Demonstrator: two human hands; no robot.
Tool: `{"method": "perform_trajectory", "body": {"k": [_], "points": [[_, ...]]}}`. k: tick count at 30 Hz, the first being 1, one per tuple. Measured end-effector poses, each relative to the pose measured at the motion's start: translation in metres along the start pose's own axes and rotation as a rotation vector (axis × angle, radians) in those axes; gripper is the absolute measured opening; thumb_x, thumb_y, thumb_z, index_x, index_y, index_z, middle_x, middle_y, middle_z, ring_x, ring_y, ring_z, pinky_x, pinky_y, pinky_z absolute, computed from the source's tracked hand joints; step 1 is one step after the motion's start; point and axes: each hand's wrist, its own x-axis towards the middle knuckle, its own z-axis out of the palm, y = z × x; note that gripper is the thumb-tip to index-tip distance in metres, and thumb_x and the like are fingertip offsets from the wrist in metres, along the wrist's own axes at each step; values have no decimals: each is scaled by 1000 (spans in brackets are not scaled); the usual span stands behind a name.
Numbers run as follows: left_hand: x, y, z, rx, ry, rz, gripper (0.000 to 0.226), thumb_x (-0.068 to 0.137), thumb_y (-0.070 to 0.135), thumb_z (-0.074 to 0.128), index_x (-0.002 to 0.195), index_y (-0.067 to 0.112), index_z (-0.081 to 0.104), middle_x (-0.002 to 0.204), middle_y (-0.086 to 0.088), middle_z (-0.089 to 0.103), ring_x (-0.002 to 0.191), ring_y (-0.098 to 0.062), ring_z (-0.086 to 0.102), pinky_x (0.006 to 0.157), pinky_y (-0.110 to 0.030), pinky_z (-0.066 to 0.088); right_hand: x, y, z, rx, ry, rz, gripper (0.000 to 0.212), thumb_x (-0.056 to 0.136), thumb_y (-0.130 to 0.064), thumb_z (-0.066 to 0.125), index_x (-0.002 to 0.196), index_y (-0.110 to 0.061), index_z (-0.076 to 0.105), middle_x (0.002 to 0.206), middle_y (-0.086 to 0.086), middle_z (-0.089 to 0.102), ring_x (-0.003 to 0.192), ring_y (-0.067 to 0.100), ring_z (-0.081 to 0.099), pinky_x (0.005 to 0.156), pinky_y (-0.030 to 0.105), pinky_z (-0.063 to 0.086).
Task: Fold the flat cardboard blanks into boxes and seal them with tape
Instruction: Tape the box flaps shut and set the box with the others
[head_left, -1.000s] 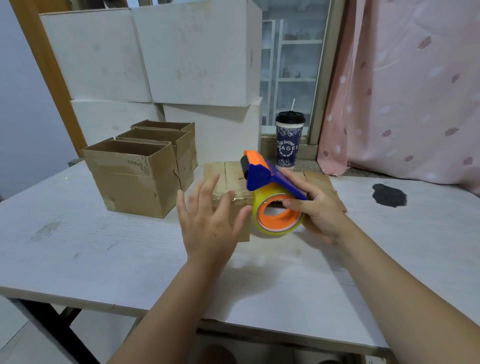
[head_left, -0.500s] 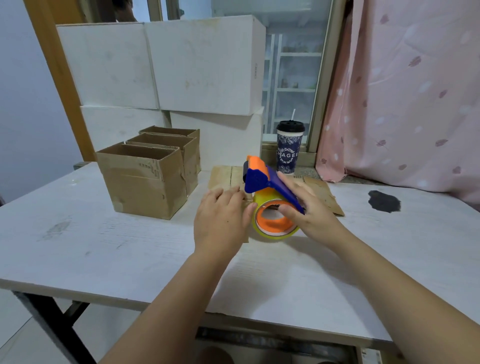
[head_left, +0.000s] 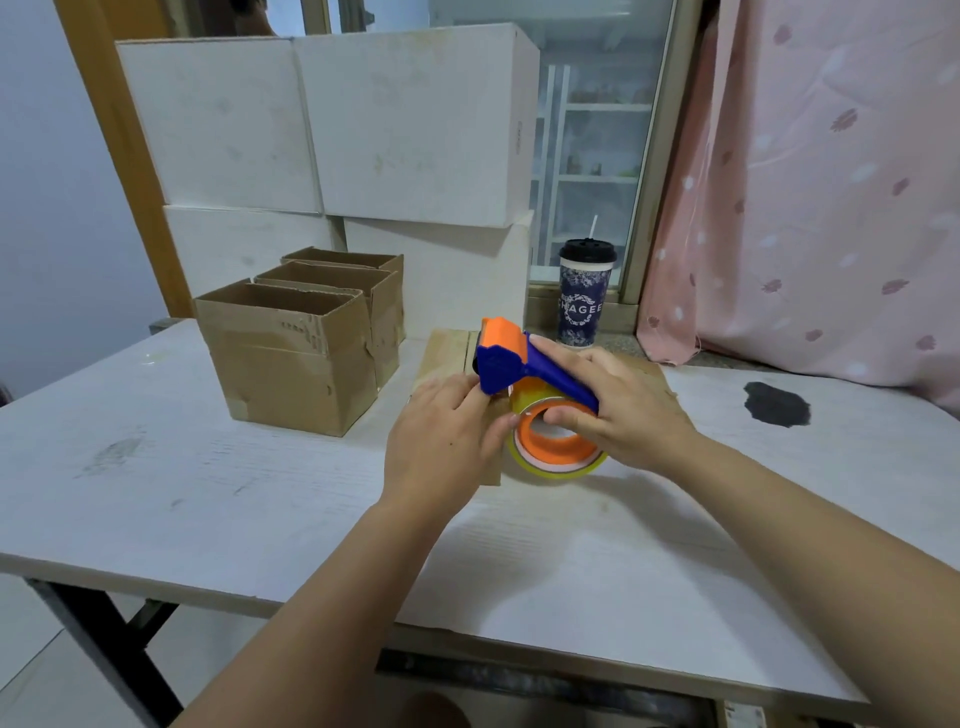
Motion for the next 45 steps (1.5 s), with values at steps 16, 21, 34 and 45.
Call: {"method": "perform_trajectory", "body": {"k": [16,21,34,45], "points": [[13,-13,-12,285,-158,91,38,98,48,36,128,32,55,121,15,60,103,-9,57,55,-18,21,10,5,-33,9,-166,-62,63,81,-64,45,135,-64,11,98,-3,49,88,4,44,74,9,30],[16,-10,-11,287,-152,44,37,98,46,34,108,26,64,96,8,63,87,-14,59,48,-24,18,14,2,-34,-59,-181,-99,64,84,-60,48,135,-62,9,103,-1,46,90,11,42,77,5,27],[11,-16,-9,197,-134,34,38,99,46,37,130,34,55,128,15,58,114,-9,55,73,-24,42,-3,3,-29,93,-13,93,68,73,-74,46,132,-69,11,116,5,61,101,23,55,91,42,44],[15,-18,-7,169,-159,42,31,98,44,39,124,36,55,122,15,60,107,-10,57,66,-22,35,-21,19,-19,-47,-80,-30,77,84,-36,70,142,-48,20,107,-2,51,94,17,47,87,19,36]]}}
